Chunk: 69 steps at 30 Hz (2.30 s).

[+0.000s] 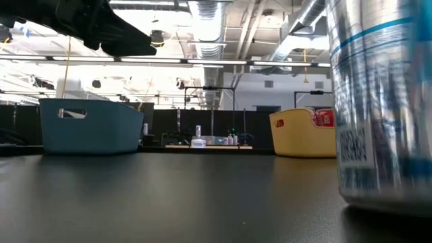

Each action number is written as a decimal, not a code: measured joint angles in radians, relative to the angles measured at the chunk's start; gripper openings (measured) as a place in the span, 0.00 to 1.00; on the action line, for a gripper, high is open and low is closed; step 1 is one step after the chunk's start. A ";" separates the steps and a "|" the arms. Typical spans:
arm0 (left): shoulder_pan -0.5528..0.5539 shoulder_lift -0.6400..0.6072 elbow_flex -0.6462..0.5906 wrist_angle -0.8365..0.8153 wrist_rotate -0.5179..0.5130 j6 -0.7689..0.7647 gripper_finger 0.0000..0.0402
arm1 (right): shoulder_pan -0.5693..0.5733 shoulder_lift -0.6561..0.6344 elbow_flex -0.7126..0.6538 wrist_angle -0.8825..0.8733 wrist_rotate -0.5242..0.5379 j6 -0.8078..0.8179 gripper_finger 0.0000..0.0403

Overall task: Sort soda cans
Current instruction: Put the top blue soda can into the blue bin

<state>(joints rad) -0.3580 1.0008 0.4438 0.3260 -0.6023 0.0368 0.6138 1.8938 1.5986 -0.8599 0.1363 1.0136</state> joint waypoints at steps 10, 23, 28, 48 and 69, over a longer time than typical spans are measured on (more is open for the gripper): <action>0.000 -0.003 0.000 -0.004 -0.021 0.003 0.79 | -0.058 0.056 0.003 -0.001 -0.031 -0.084 0.67; -0.037 -0.247 0.030 -0.308 -0.169 -0.041 0.79 | -0.254 0.044 0.149 0.030 0.150 -0.489 0.59; -0.058 -0.411 0.031 -0.378 -0.293 -0.042 0.79 | -0.399 0.044 0.235 0.185 0.194 -0.729 0.59; -0.058 -0.764 0.033 -0.524 -0.564 0.046 0.79 | -0.851 0.197 0.309 0.745 -0.120 -0.960 0.59; 0.120 -0.548 0.032 -0.853 -0.449 -0.321 0.79 | -0.871 0.206 0.542 0.316 -0.135 -1.015 0.59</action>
<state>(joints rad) -0.2382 0.4528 0.4759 -0.5268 -1.0514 -0.2843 -0.2574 2.0997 2.1403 -0.5440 0.0013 -0.0015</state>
